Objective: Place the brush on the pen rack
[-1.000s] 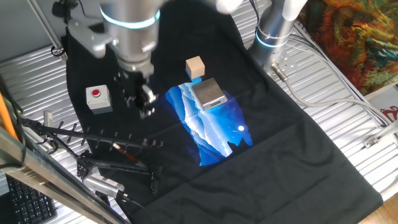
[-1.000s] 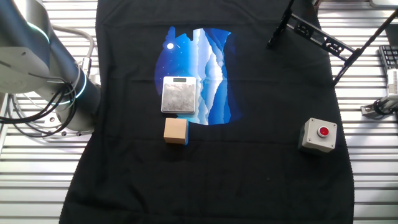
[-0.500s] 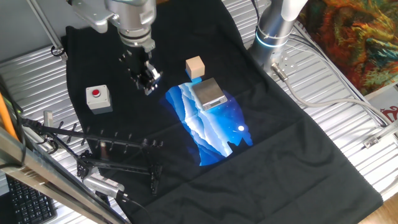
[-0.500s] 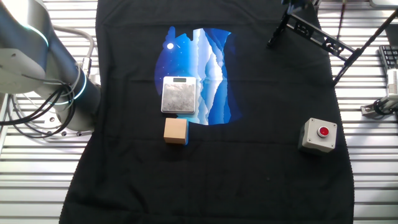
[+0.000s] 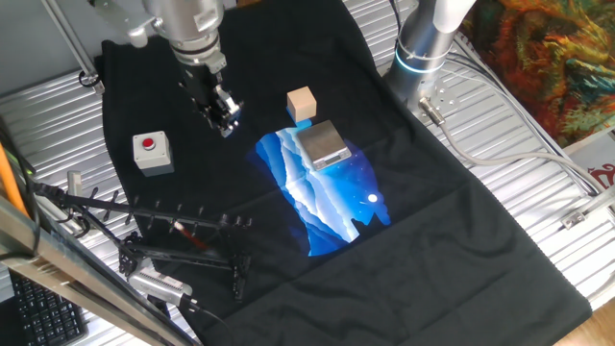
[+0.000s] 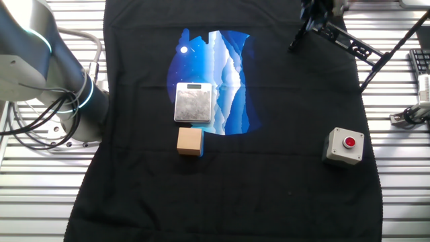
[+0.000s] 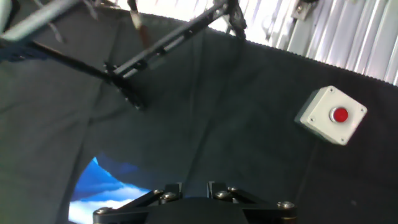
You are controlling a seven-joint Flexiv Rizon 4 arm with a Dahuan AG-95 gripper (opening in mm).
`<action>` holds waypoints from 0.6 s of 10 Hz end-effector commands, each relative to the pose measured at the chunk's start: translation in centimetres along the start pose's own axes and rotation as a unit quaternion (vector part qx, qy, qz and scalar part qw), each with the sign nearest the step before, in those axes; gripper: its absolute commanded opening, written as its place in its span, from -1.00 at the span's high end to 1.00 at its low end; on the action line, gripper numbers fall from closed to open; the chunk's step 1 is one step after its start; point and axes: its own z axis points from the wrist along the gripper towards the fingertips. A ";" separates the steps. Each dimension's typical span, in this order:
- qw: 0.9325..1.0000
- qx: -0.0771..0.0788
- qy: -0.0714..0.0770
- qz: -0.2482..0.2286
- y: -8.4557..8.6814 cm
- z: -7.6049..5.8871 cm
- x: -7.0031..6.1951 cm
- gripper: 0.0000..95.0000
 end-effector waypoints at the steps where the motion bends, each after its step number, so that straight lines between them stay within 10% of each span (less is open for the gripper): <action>1: 1.000 -0.001 0.000 -0.007 -0.6 1.7 1.2 0.60; 6: 1.000 0.001 0.012 -0.029 -0.6 1.8 1.2 0.60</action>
